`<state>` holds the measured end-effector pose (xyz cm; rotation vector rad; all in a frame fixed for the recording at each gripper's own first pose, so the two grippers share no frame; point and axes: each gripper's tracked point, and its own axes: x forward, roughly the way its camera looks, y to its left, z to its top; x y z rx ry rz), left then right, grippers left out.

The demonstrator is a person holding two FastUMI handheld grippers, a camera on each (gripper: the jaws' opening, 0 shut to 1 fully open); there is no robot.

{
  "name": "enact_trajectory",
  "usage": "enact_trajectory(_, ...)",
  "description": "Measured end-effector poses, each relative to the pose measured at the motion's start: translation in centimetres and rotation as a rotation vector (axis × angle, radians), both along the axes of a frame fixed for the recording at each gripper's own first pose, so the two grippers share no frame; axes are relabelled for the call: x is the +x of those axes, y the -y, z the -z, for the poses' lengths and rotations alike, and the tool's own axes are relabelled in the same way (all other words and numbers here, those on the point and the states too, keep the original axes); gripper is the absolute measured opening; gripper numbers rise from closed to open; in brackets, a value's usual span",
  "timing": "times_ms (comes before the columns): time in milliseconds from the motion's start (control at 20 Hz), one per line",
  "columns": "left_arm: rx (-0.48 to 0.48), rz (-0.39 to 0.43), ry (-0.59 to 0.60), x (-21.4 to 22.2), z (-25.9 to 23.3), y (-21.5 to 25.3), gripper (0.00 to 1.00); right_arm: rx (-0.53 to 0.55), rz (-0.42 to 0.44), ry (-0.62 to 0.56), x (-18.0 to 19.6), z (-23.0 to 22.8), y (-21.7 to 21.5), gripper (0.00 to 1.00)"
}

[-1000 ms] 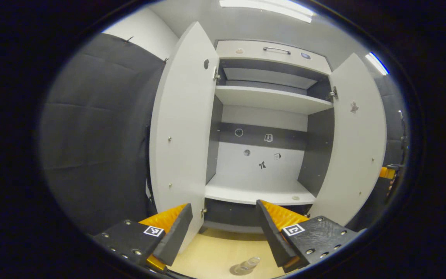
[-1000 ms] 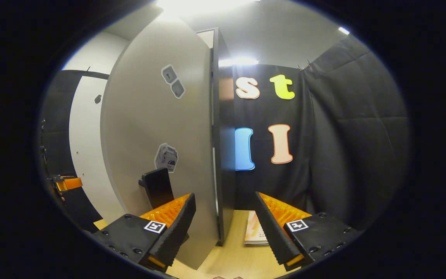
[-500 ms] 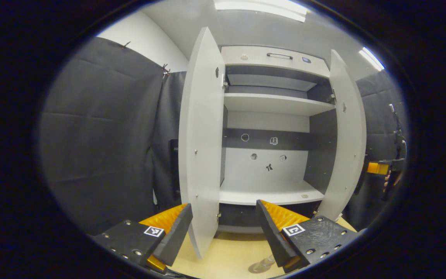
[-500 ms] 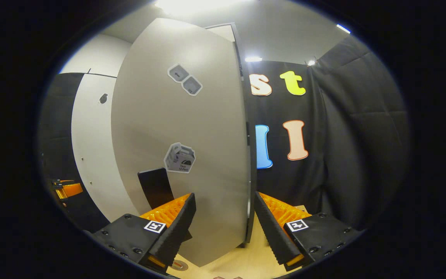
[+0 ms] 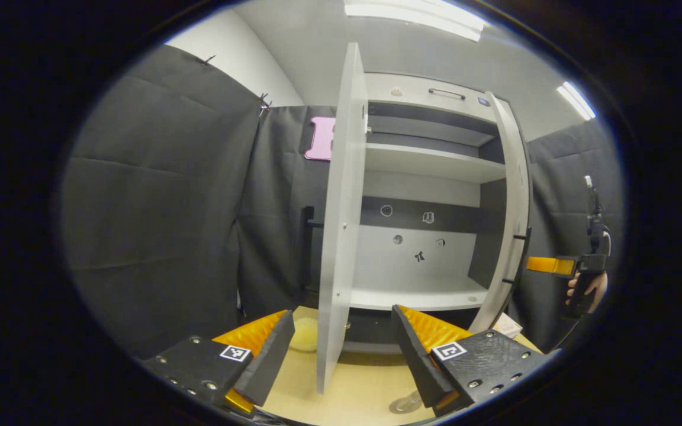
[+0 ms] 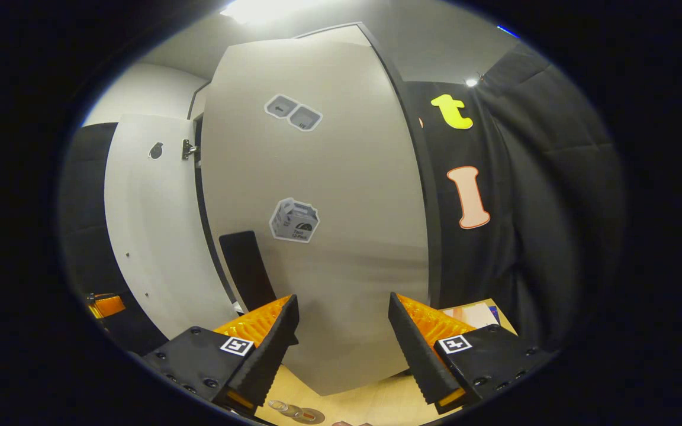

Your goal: Grasp the bottle in the cabinet with the left hand and place it on the coaster, then close the right door with the right hand and the left door with the left hand.

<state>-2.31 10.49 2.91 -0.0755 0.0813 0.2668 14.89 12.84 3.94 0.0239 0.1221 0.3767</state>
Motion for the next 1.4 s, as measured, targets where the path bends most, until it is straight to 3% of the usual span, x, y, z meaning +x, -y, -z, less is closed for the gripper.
enact_trajectory(400, -0.008, -0.071, 0.056, -2.9, -1.0, -8.8, 0.95, -0.022, 0.044, 0.002, -1.6, 2.1, -1.4, 0.97)
enact_trajectory(800, -0.086, -0.113, 0.08, -3.6, -1.3, -16.4, 0.96, -0.066, 0.071, 0.042, -2.8, 2.3, -3.1, 0.98)
enact_trajectory(1150, -0.071, -0.07, 0.081, -0.3, -2.2, -20.8, 0.94, -0.06, 0.13, 0.022, -4.0, 3.4, -2.9, 0.98)
enact_trajectory(1400, -0.039, 0.019, 0.082, 3.3, -3.1, -21.1, 0.95, -0.052, 0.206, 0.016, -5.2, 4.2, -2.1, 0.98)
